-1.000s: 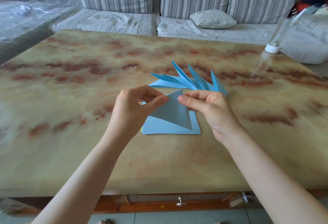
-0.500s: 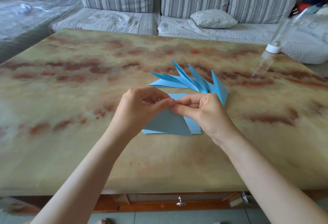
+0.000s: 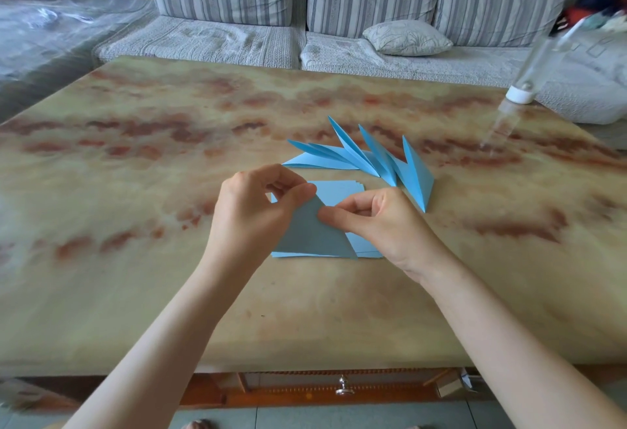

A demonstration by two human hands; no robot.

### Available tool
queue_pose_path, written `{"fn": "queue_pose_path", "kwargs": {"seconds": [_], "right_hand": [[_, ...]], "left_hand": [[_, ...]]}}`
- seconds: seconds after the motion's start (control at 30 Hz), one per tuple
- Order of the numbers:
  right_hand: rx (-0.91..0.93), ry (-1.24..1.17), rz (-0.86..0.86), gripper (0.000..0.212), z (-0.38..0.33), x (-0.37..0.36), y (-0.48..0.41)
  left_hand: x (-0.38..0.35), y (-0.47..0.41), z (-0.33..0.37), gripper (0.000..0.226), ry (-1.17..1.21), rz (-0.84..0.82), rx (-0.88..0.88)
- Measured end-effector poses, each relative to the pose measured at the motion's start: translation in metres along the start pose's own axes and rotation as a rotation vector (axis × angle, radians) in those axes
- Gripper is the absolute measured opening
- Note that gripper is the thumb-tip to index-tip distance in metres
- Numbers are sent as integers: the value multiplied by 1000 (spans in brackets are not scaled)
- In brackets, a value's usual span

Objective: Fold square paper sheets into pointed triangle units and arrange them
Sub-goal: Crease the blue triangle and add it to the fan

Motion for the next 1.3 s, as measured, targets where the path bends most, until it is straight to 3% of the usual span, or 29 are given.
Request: {"fn": "queue_pose_path", "kwargs": {"seconds": [0.13,0.57,0.7,1.13,1.3], "right_hand": [[28,6,-46,5,-1,3,2],[33,195,-167,15,6,8,0],[56,182,-169,12,6,10,1],[28,260,-230,31,13,8,1],[-8,164,-281,17,14,7,0]], "left_hand": [[0,0,0,20,0,16,32],[11,-4,-5,19,-54,94,109],[9,-4,-6,18,-59,82,94],[3,-4,-3,6,-112,101,-21],[3,-4,-5,6,-117,103,-32]]}}
Point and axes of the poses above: each hand's wrist, its own y-axis away from the middle knuckle, its own x-axis out of the back of the hand, z = x × y, the point moved 3 cm from there along -y, towards the middle knuckle, and after that the axes turned 2 degrees about x, right-handed, at the moved point
